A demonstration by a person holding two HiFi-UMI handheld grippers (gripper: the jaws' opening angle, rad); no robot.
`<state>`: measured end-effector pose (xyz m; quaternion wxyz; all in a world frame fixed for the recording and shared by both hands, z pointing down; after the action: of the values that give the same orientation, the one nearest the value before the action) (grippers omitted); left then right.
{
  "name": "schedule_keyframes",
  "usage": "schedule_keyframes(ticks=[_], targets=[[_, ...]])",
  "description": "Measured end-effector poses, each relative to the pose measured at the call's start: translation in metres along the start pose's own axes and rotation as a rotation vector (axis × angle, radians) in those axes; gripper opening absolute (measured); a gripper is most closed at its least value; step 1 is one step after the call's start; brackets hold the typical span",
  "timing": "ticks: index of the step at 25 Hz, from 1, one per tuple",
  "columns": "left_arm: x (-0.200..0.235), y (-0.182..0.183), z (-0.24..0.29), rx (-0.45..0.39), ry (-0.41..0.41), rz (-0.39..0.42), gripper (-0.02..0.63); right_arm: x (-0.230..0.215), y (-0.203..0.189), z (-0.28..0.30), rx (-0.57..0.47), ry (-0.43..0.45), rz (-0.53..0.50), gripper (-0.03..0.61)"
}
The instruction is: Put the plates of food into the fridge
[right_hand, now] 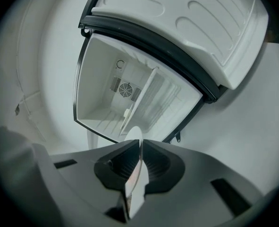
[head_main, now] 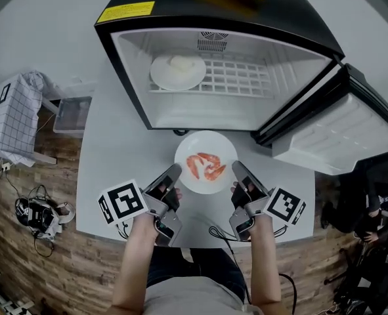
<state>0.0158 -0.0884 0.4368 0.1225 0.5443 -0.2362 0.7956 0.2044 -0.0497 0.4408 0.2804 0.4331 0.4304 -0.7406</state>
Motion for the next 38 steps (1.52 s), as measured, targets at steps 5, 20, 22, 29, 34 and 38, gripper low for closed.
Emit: schedule_keyframes(ticks=[5, 20, 22, 29, 34, 38], targets=[[-0.015, -0.002, 0.013, -0.047, -0.012, -0.034, 0.021, -0.004, 0.023, -0.002, -0.019, 0.018, 0.010, 0.032], [-0.048, 0.030, 0.055, -0.103, -0.049, -0.075, 0.020, 0.007, 0.081, 0.016, -0.171, -0.018, 0.001, 0.032], [-0.050, 0.037, 0.067, -0.103, -0.053, -0.082, 0.020, 0.006, 0.091, 0.023, -0.190, -0.038, -0.008, 0.032], [-0.053, 0.057, 0.101, -0.091, -0.055, -0.089, 0.020, 0.000, 0.115, 0.045, -0.241, -0.034, 0.028, 0.032], [-0.051, 0.065, 0.117, -0.082, -0.061, -0.114, 0.020, -0.003, 0.129, 0.054, -0.256, -0.064, 0.008, 0.032], [-0.052, 0.069, 0.130, -0.079, -0.069, -0.130, 0.020, -0.005, 0.141, 0.059, -0.264, -0.088, -0.013, 0.032]])
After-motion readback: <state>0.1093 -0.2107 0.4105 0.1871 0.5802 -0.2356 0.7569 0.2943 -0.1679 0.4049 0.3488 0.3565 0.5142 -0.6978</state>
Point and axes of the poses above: the fingertips, and each gripper's own axes: z forward along the fingers, x to its left, y out of its top, the point moved 3 cm from there along -z, backward along the fingers, and after that the axes turned 1 degree about x, right-handed, at the moved point
